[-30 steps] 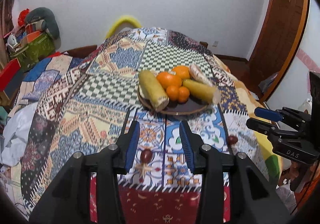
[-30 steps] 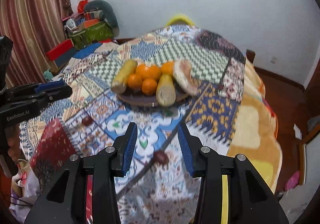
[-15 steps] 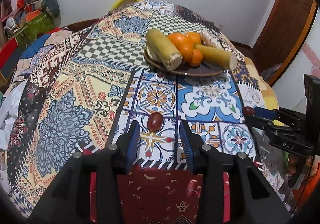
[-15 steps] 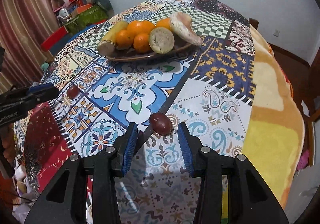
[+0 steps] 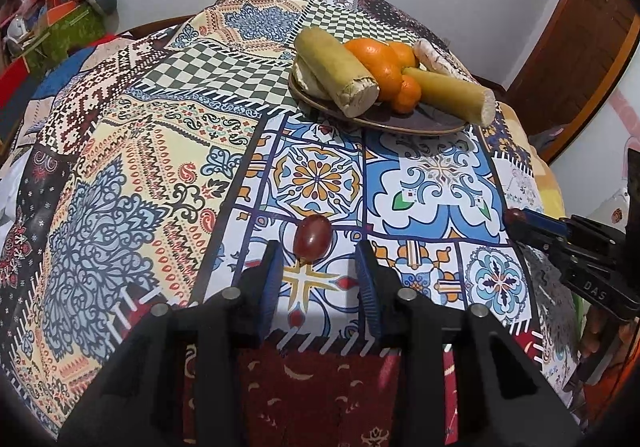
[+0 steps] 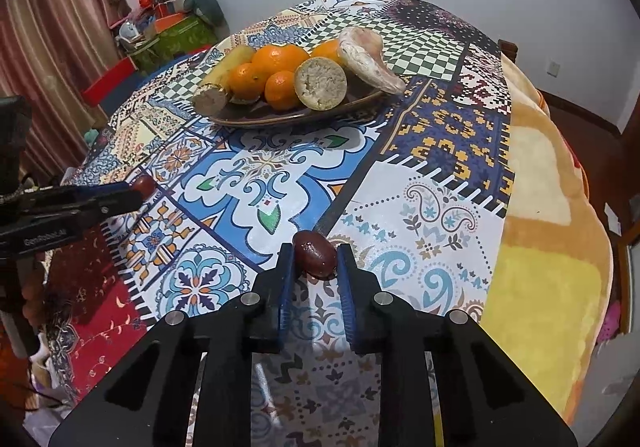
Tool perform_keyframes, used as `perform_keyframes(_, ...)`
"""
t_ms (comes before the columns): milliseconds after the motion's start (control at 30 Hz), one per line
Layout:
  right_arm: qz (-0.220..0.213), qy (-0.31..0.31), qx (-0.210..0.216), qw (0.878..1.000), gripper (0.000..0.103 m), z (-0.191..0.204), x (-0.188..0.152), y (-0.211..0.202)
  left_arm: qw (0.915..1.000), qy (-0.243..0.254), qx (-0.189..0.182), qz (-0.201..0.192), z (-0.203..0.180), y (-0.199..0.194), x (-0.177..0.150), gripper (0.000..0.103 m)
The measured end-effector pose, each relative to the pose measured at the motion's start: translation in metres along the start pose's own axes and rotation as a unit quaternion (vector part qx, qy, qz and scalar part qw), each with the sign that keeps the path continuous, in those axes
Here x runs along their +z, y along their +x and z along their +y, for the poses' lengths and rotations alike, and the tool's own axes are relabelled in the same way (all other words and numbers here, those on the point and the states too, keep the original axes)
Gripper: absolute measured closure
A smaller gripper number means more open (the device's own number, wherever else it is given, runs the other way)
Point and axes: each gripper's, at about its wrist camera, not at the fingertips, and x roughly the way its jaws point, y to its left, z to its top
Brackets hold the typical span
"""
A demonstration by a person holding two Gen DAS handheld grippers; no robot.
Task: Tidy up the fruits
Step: 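Lower the date onto the plate with the left tool while the right tool drops its date there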
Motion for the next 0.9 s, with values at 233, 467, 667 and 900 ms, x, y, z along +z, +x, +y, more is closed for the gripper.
perform_keyframes(233, -0.007, 0.001, 0.007, 1.000, 0.084, 0.002, 0.002, -0.004, 1.0000, -0.002, 0.008, -0.005, 0.003, 0.007, 0.004, 0.083)
perform_keyframes(467, -0.016, -0.004, 0.015, 1.000, 0.084, 0.006, 0.008, -0.009, 0.9996, 0.014, 0.015, -0.019, -0.004, -0.002, 0.006, 0.084)
perform_keyframes(667, -0.040, -0.008, 0.022, 0.999, 0.084, 0.012, 0.022, -0.019, 0.9987, 0.022, 0.010, -0.045, -0.013, -0.021, 0.014, 0.084)
perform_keyframes(900, -0.074, -0.016, 0.030, 0.997, 0.084, 0.018, 0.044, -0.031, 0.9967, 0.033, -0.001, -0.073, -0.023, -0.035, 0.033, 0.084)
